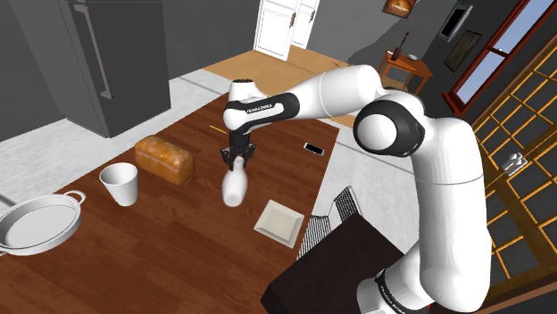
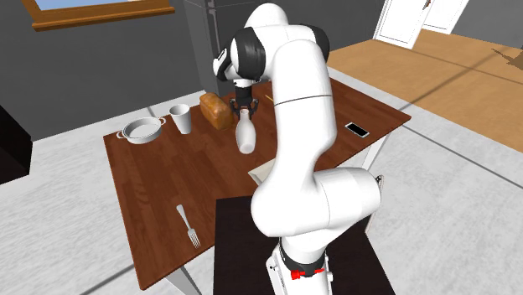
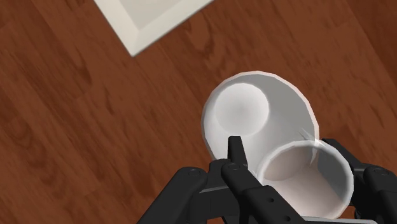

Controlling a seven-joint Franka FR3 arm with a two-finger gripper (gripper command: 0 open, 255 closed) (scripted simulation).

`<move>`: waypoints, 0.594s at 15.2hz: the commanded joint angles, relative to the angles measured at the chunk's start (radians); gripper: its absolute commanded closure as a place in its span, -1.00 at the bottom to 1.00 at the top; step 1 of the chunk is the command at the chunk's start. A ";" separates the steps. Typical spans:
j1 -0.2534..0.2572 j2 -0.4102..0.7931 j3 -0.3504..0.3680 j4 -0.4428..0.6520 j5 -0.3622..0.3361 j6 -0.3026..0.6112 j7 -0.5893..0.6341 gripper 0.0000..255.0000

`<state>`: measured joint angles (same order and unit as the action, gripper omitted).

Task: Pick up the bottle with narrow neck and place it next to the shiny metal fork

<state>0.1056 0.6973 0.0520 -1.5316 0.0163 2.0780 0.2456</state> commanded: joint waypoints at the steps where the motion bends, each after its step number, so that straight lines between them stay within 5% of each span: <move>1: 0.000 -0.016 0.000 0.002 0.000 -0.017 0.000 1.00; 9: -0.002 -0.073 0.002 0.021 0.002 -0.094 0.002 1.00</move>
<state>0.1043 0.6317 0.0534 -1.5116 0.0178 1.9927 0.2478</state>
